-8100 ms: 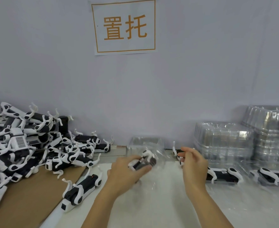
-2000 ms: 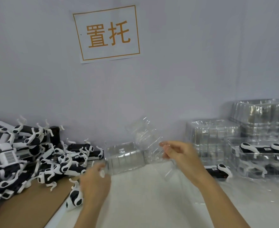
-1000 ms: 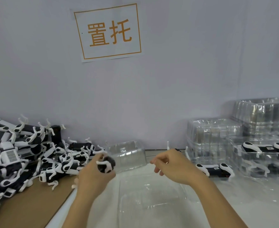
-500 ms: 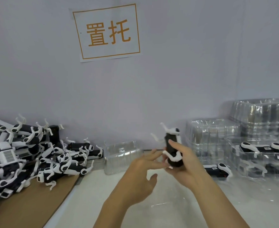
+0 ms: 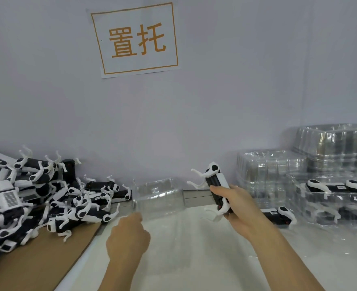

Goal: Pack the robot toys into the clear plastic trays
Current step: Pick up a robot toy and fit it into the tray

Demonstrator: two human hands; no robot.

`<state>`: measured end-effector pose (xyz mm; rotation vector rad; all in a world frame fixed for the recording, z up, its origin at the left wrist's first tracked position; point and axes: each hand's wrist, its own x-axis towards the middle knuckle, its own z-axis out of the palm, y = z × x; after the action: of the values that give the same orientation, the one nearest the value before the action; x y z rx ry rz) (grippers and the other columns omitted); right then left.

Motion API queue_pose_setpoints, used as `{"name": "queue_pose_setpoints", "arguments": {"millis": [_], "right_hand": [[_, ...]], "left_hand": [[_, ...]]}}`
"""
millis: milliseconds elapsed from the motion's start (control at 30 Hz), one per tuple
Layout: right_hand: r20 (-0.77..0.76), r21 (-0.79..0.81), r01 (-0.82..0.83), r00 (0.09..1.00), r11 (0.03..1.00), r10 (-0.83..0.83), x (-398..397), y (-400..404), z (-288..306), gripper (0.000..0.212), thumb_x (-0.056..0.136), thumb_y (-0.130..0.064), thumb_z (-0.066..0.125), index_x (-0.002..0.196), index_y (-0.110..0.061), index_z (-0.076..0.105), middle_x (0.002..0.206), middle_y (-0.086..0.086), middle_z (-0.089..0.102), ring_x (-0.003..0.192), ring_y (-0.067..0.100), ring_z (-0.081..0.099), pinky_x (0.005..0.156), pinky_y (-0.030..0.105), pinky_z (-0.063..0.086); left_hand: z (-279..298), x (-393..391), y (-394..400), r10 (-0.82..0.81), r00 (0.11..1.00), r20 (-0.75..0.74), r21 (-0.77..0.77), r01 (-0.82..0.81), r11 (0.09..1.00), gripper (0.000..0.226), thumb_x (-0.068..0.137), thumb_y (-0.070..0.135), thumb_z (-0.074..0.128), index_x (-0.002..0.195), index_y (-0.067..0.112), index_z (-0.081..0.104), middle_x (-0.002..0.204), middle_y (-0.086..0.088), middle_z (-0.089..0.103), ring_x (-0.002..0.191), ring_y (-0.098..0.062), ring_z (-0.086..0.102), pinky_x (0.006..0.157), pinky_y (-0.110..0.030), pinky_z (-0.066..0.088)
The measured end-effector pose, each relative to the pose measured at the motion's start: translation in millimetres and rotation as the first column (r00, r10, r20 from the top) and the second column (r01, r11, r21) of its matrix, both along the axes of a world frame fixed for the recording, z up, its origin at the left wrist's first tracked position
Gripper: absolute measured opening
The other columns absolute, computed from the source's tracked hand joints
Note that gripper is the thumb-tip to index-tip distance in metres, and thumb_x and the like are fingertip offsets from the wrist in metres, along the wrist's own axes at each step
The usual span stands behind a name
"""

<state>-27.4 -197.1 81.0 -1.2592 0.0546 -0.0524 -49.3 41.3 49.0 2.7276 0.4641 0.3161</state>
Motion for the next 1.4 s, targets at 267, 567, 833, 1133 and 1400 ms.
{"name": "queue_pose_setpoints", "arguments": {"millis": [267, 567, 833, 1133, 1400], "right_hand": [[0.004, -0.102, 0.013, 1.000, 0.995, -0.013, -1.7, -2.4, 0.0, 0.003, 0.084, -0.010, 0.072, 0.082, -0.009, 0.070, 0.076, 0.007, 0.050, 0.064, 0.018, 0.046, 0.057, 0.026, 0.039], [0.175, -0.413, 0.079, 0.985, 0.907, -0.007, -3.0, -1.7, 4.8, 0.007, 0.085, -0.018, 0.071, 0.089, -0.024, 0.074, 0.071, 0.000, 0.063, 0.059, 0.014, 0.054, 0.058, 0.026, 0.045], [0.383, -0.717, 0.281, 0.924, 0.638, 0.024, -3.2, 11.2, -0.6, 0.011, 0.082, -0.017, 0.073, 0.080, -0.027, 0.071, 0.066, -0.011, 0.060, 0.056, 0.001, 0.052, 0.051, 0.012, 0.037], [0.538, -0.729, 0.411, 0.838, 0.548, 0.087, -6.0, 17.2, 7.5, 0.020, 0.084, -0.012, 0.072, 0.101, -0.023, 0.072, 0.092, -0.007, 0.065, 0.089, 0.014, 0.056, 0.083, 0.035, 0.046], [0.214, -0.843, 0.054, 0.946, 0.535, 0.242, -6.6, 39.5, -29.8, 0.034, 0.088, -0.017, 0.070, 0.119, -0.031, 0.069, 0.109, -0.015, 0.066, 0.104, 0.003, 0.058, 0.094, 0.023, 0.043]], "left_hand": [[28.9, -0.6, -11.2, -0.345, 0.938, 0.014, -0.372, 0.326, 0.869, 0.024, 0.096, 0.029, 0.057, 0.081, 0.016, 0.071, 0.061, 0.002, 0.068, 0.047, -0.011, 0.061, 0.046, -0.019, 0.046], [-24.2, 9.0, -16.7, -0.523, 0.847, 0.098, -0.195, 0.532, 0.824, 0.018, 0.094, 0.059, 0.052, 0.098, 0.049, 0.066, 0.136, 0.025, 0.043, 0.136, -0.007, 0.028, 0.106, -0.028, 0.030], [-18.5, 11.7, -15.3, -0.325, 0.883, 0.338, -0.149, 0.391, 0.908, 0.026, 0.085, 0.030, 0.069, 0.104, 0.042, 0.056, 0.111, 0.015, 0.050, 0.107, -0.006, 0.046, 0.077, -0.016, 0.036], [-38.8, 15.0, 0.3, -0.303, 0.936, 0.180, -0.731, 0.333, 0.595, 0.048, 0.093, 0.006, 0.049, 0.129, 0.037, 0.051, 0.142, 0.010, 0.049, 0.131, -0.017, 0.043, 0.102, -0.033, 0.034], [-39.0, 10.6, -7.5, -0.217, 0.953, 0.209, -0.823, 0.292, 0.488, 0.046, 0.073, 0.027, 0.054, 0.115, 0.043, 0.063, 0.125, 0.005, 0.063, 0.114, -0.019, 0.059, 0.100, -0.043, 0.047]]}}
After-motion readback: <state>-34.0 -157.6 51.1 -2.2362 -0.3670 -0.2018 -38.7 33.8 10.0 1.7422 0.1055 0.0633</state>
